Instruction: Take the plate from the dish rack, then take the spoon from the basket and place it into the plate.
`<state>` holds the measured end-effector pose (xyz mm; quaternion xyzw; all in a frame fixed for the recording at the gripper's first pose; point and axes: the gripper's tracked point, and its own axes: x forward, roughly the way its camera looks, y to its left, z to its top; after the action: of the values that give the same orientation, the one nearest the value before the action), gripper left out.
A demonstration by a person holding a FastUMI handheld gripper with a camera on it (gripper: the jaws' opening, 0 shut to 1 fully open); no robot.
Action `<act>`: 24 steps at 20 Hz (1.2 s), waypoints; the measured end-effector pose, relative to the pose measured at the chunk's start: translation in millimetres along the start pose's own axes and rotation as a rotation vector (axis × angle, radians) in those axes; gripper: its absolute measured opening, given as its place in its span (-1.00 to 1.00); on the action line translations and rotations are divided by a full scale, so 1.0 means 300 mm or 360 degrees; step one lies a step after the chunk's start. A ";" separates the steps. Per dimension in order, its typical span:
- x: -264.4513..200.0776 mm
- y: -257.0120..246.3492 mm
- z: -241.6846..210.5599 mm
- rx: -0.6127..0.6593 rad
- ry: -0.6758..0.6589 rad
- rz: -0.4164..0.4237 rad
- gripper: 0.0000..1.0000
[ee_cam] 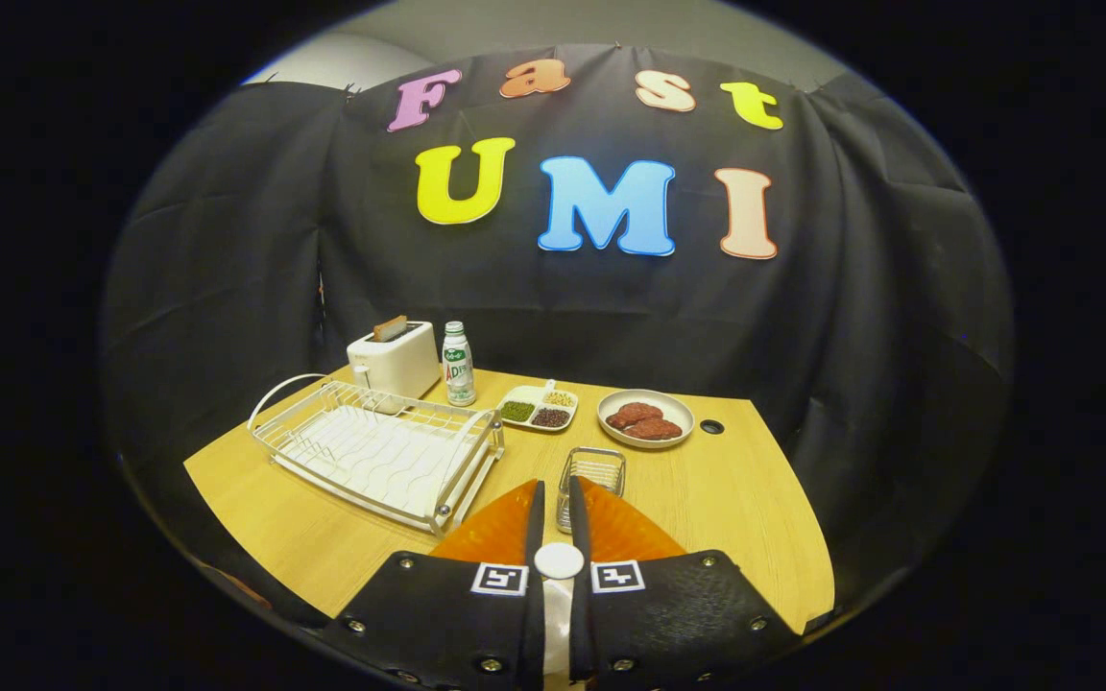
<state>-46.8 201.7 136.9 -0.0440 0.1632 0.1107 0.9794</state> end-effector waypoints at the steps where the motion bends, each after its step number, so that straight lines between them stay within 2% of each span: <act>1: 0.009 0.011 -0.012 0.0001 0.0016 0.0011 -0.81; 24: 0.185 0.238 -0.170 -0.0119 0.0257 0.0285 -0.80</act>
<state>-27.8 276.1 67.1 -0.0746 0.2405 0.2000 0.9469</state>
